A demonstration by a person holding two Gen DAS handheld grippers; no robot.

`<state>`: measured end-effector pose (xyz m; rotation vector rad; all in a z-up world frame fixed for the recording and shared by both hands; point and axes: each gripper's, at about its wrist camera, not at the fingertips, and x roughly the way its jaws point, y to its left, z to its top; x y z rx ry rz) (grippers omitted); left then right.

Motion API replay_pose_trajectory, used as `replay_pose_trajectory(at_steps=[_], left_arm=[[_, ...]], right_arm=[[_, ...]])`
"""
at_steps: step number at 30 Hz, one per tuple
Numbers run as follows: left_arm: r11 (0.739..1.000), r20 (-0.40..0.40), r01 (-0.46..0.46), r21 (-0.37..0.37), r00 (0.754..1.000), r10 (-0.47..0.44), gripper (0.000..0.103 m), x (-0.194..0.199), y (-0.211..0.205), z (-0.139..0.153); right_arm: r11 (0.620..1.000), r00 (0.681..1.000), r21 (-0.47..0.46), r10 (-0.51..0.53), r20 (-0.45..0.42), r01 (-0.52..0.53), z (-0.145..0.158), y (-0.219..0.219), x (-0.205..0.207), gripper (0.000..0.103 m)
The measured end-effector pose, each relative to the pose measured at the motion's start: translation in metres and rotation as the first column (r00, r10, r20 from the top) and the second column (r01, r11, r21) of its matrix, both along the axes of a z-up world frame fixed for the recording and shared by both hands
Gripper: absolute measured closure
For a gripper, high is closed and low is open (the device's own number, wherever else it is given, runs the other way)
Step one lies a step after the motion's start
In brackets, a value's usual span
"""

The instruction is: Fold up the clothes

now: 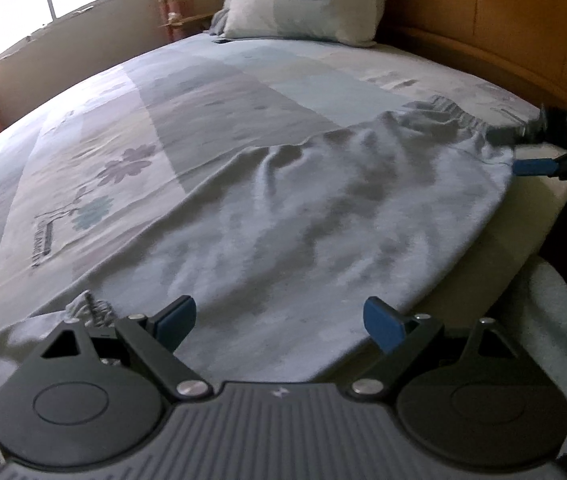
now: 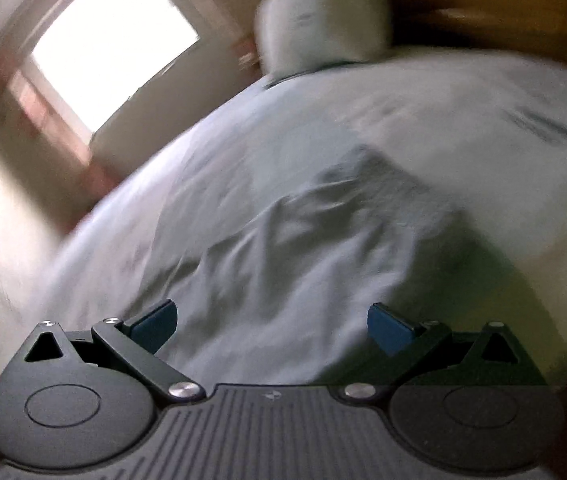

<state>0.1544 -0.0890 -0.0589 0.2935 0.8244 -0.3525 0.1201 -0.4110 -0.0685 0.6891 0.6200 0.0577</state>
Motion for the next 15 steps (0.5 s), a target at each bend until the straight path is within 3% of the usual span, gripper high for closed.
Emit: replay_pose_trajectory(at_steps=[3, 6, 10, 15], left_arm=[[1.000, -0.014, 0.016, -0.007, 1.000, -0.016, 0.012, 0.001, -0.005, -0.003], [1.000, -0.029, 0.024, 0.001, 0.999, -0.024, 0.012, 0.004, -0.008, -0.006], [1.000, -0.034, 0.023, -0.001, 0.999, -0.023, 0.012, 0.005, -0.009, -0.006], [1.000, -0.042, 0.016, 0.001, 0.999, -0.016, 0.012, 0.006, -0.007, -0.009]], right_arm=[[0.977, 0.997, 0.199, -0.067, -0.032, 0.072, -0.016, -0.039, 0.000, 0.000], [0.928, 0.991, 0.348, -0.120, -0.054, 0.132, -0.029, -0.072, 0.002, 0.000], [0.888, 0.982, 0.423, -0.139, -0.125, 0.180, -0.044, -0.092, 0.016, 0.000], [0.870, 0.982, 0.467, -0.088, -0.166, 0.157, -0.051, -0.086, 0.037, 0.000]])
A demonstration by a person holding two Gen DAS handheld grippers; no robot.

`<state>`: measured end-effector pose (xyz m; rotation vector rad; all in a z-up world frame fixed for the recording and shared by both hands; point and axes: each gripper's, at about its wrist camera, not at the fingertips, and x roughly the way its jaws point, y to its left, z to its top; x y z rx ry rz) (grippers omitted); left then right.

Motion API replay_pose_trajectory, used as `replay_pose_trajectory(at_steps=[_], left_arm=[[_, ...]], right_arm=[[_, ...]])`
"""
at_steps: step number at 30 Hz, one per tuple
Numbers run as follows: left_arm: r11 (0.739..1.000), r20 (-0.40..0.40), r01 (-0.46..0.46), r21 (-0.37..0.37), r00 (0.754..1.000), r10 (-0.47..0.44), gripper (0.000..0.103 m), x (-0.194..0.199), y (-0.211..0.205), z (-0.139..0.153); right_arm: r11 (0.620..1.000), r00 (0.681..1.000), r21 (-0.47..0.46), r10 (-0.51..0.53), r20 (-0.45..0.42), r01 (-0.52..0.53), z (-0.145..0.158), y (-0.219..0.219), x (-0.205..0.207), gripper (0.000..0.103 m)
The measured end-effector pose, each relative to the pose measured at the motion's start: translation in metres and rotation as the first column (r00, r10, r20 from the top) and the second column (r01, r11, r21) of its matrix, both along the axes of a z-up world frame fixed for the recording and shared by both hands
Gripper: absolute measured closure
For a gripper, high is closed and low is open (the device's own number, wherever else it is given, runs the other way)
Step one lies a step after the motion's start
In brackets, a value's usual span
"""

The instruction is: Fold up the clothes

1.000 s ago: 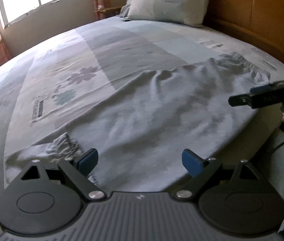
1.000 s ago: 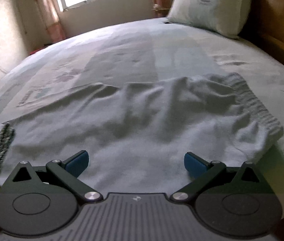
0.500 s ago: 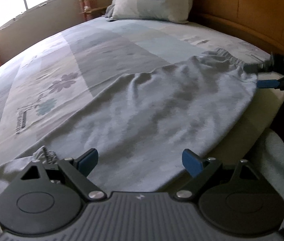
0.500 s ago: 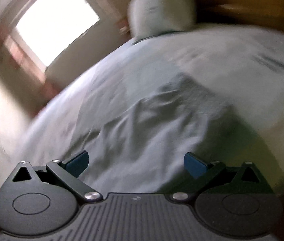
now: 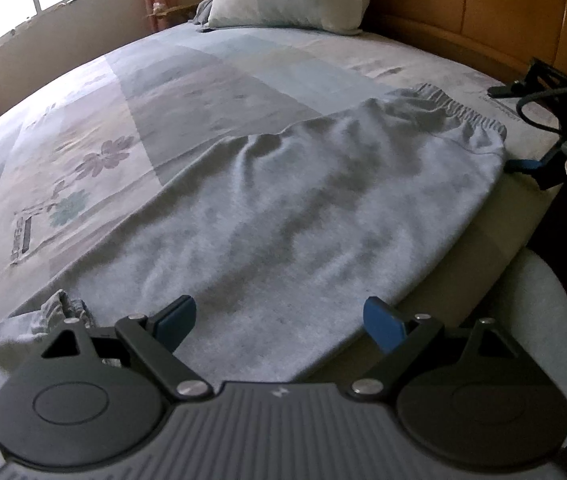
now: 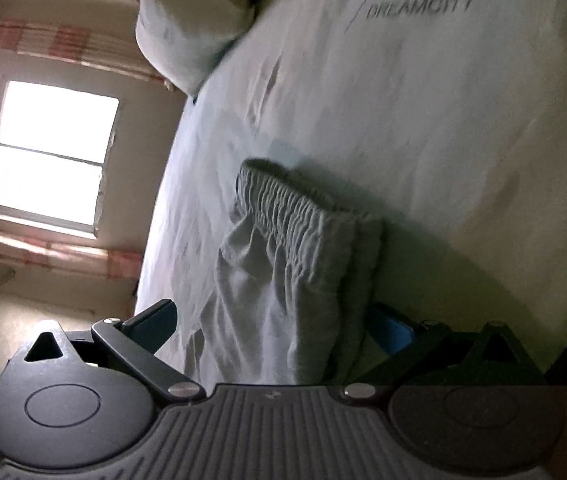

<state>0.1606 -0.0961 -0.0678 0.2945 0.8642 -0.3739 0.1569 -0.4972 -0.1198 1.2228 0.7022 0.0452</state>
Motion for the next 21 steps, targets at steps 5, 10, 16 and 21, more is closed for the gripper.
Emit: replay_pose_trajectory(at_steps=[5, 10, 16, 21], left_arm=[[1.000, -0.006, -0.006, -0.001, 1.000, 0.006, 0.012, 0.001, 0.001, -0.002], [1.000, -0.012, -0.013, -0.009, 1.000, 0.013, 0.012, 0.002, 0.003, -0.006], [0.999, -0.016, -0.024, -0.021, 1.000, 0.024, 0.012, 0.001, 0.010, -0.007], [0.999, -0.019, -0.027, -0.032, 0.999, 0.027, 0.012, 0.001, 0.014, -0.009]], right_arm=[[0.999, 1.000, -0.035, -0.011, -0.013, 0.011, -0.002, 0.006, 0.014, 0.000], [0.997, 0.999, -0.060, -0.043, 0.025, 0.044, -0.004, 0.009, 0.018, 0.000], [0.992, 0.990, -0.084, -0.085, 0.109, 0.095, -0.007, 0.006, 0.008, 0.000], [0.991, 0.985, -0.061, -0.110, 0.133, 0.118, -0.009, 0.010, 0.002, 0.000]])
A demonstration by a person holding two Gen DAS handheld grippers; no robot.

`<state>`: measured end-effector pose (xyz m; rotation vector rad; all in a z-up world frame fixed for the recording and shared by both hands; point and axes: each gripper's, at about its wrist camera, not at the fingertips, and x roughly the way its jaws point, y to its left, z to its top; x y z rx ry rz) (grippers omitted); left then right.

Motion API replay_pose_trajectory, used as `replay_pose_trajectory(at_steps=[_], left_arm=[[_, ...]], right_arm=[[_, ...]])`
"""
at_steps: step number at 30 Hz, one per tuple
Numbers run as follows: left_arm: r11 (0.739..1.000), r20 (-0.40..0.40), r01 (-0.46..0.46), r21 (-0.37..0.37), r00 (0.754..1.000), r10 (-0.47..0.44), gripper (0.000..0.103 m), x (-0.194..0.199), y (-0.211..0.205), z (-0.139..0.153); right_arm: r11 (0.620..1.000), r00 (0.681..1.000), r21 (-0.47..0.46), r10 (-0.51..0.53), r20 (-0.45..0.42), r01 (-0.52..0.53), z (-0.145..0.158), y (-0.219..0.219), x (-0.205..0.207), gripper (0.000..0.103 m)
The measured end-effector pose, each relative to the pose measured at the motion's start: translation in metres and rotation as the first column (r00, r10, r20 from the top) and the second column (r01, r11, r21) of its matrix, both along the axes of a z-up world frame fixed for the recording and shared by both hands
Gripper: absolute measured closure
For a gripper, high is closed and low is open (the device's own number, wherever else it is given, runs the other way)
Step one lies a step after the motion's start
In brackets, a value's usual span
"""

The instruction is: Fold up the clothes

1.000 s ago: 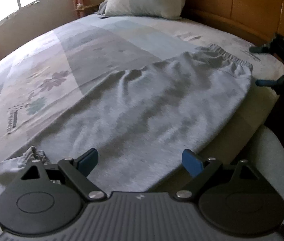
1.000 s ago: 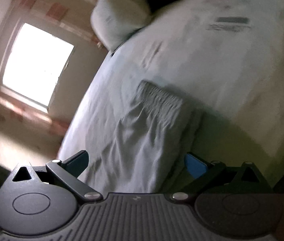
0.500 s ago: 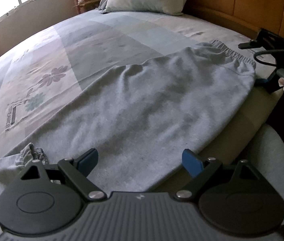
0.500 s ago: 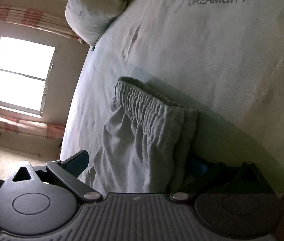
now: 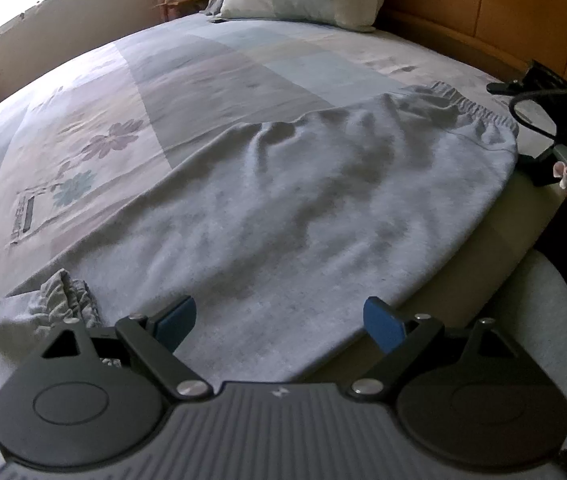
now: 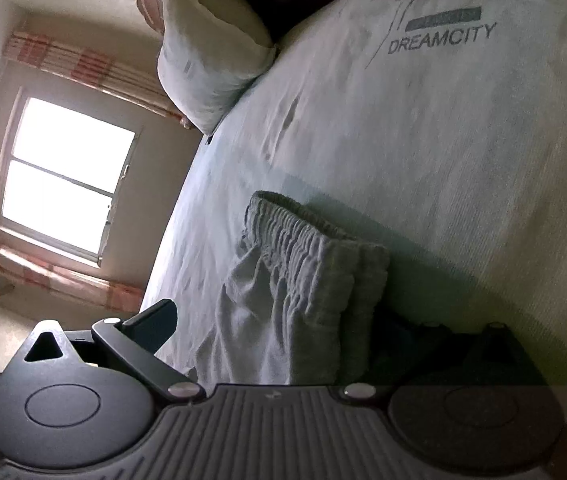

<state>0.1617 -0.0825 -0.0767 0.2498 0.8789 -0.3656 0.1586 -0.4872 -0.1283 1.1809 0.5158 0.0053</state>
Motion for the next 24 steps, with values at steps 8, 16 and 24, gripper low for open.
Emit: replay_pose_trajectory(at_steps=[8, 16, 24], left_arm=[[1.000, -0.007, 0.008, 0.000, 1.000, -0.008, 0.012, 0.000, -0.001, -0.004], [1.000, -0.015, 0.007, -0.003, 1.000, -0.008, 0.012, 0.000, -0.003, -0.006], [1.000, -0.005, 0.021, 0.002, 1.000, -0.021, 0.012, -0.005, -0.004, -0.003]], right_arm=[[0.998, 0.996, 0.053, 0.022, 0.082, -0.026, -0.001, -0.001, -0.005, 0.000], [0.995, 0.991, 0.047, 0.087, -0.103, -0.083, 0.003, 0.008, 0.010, 0.000], [1.000, 1.000, -0.026, -0.012, 0.005, 0.012, 0.004, 0.004, 0.014, 0.000]])
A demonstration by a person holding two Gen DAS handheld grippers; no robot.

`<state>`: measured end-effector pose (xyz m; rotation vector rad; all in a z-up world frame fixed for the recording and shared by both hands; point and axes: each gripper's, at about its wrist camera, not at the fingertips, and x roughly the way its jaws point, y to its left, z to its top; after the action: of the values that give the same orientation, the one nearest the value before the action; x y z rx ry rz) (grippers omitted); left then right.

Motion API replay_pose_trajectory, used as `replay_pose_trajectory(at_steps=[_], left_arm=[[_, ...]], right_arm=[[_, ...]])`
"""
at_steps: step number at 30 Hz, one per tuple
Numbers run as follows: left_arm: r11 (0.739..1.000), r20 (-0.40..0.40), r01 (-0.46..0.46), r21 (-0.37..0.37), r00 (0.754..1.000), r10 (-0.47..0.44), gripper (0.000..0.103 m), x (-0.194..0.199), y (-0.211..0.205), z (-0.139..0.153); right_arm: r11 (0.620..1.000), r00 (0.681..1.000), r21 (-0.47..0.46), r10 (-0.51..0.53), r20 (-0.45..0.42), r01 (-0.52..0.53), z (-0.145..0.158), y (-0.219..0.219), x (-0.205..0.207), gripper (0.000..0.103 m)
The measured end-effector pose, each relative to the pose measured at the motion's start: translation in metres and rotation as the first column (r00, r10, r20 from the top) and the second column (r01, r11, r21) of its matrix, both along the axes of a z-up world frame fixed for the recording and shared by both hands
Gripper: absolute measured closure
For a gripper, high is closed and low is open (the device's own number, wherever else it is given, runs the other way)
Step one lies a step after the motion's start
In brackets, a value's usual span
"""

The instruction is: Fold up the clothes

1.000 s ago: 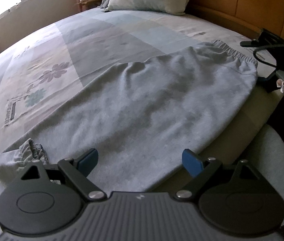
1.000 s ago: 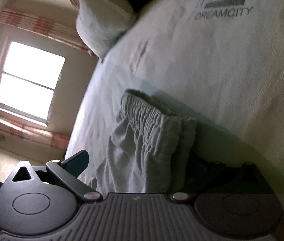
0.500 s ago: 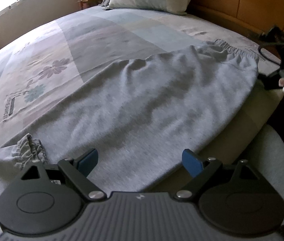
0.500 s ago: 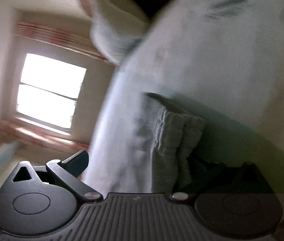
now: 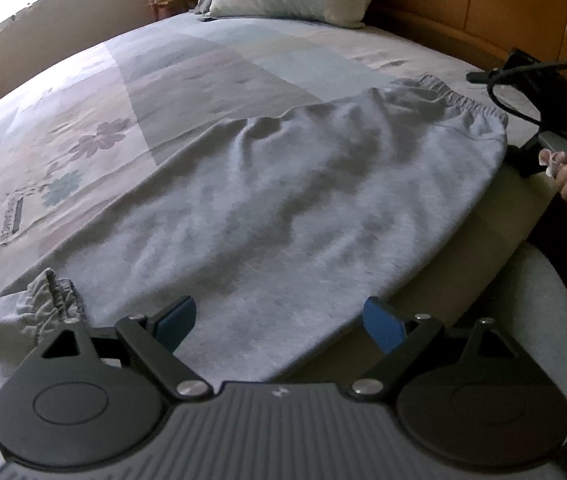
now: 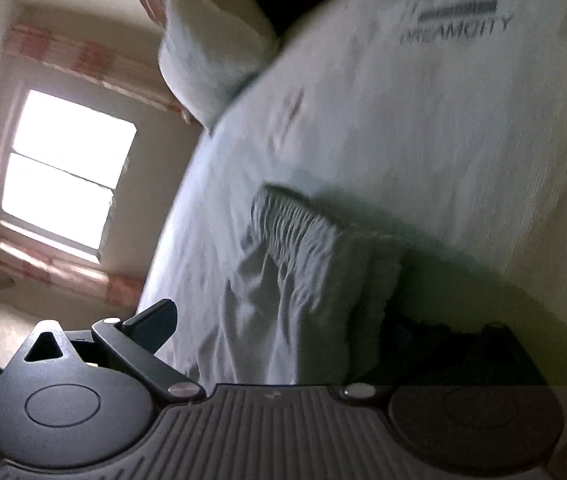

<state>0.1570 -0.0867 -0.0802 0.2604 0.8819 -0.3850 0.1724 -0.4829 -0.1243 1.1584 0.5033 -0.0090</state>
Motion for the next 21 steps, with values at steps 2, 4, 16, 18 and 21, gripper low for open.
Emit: replay_pose_trajectory(at_steps=[2, 4, 16, 18, 21], left_arm=[[1.000, -0.003, -0.008, -0.003, 1.000, 0.008, 0.012, 0.000, 0.003, 0.000], [1.000, -0.008, -0.017, -0.002, 1.000, 0.017, 0.012, 0.001, 0.006, -0.001], [1.000, -0.008, 0.012, -0.012, 1.000, -0.012, 0.012, -0.001, -0.002, -0.003], [1.000, -0.008, 0.006, -0.015, 1.000, -0.006, 0.012, -0.002, -0.001, -0.004], [1.000, -0.003, -0.006, -0.022, 1.000, 0.006, 0.012, -0.004, 0.002, -0.002]], right_arm=[[0.999, 0.998, 0.007, -0.043, 0.053, 0.043, -0.005, 0.000, -0.007, 0.000], [0.998, 0.996, 0.018, -0.058, 0.075, 0.056, -0.005, -0.003, -0.010, 0.000], [0.996, 0.994, 0.002, 0.088, -0.072, -0.088, 0.003, -0.012, 0.024, 0.000], [0.997, 0.993, -0.016, 0.079, -0.089, -0.081, 0.005, -0.009, 0.027, 0.000], [0.996, 0.994, -0.044, 0.069, -0.090, -0.074, 0.005, -0.004, 0.026, 0.003]])
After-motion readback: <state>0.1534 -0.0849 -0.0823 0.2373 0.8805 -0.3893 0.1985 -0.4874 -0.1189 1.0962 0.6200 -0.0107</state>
